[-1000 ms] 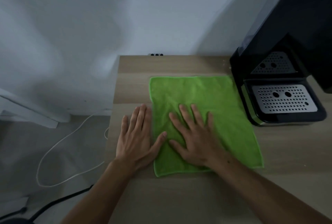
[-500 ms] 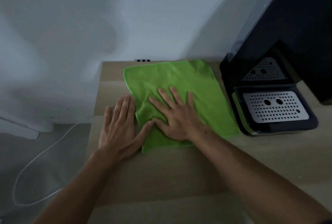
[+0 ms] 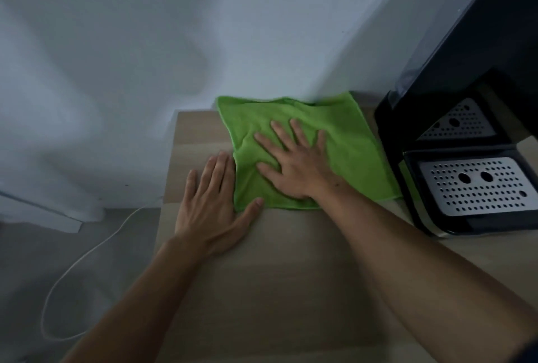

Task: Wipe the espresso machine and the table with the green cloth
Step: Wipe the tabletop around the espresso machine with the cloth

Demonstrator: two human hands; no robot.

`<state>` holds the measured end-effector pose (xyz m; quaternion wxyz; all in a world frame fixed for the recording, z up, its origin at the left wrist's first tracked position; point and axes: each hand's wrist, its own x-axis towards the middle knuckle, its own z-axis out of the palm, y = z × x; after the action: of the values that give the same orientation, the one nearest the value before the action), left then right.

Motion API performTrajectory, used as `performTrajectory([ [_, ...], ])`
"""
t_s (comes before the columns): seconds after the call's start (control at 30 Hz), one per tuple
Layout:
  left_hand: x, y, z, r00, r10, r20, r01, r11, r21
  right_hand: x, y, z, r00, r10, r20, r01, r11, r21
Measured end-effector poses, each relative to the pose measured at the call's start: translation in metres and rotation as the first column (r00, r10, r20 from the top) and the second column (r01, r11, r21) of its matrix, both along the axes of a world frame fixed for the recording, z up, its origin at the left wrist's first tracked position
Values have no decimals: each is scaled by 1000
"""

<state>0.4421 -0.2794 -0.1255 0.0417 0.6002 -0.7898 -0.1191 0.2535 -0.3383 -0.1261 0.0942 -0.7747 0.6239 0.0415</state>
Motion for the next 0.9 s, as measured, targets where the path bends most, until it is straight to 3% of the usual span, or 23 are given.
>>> performTrajectory([
  [0.1,-1,-11,1,1000,-12,11,12,1000,7,-20,8,0,972,-234,11,234,972,18],
  [0.17,-4,-16,-1,1000,-3,7,3,1000,9,-28,33,-2,955,-295,-10,295,955,-25],
  [0.33,-2,-17,-1,1000,-2,9,3,1000,-12,-7,15,4,1000,2,-15,-2,1000,-13],
  [0.43,-1,-18,-1,1000,2,-4,-2,999,-37,-3,-16,3,999,40,3,-40,999,5],
  [0.53,-4,-16,-2,1000,-2,0,2,999,-40,-28,-22,-1,990,-139,11,138,990,36],
  [0.67,-5,-15,0,1000,0,-1,0,1000,-25,-56,9,1,901,-432,39,431,902,40],
  [0.9,-6,-15,1,1000,1,4,-1,1000,-17,-53,-18,5,902,-432,4,431,901,54],
])
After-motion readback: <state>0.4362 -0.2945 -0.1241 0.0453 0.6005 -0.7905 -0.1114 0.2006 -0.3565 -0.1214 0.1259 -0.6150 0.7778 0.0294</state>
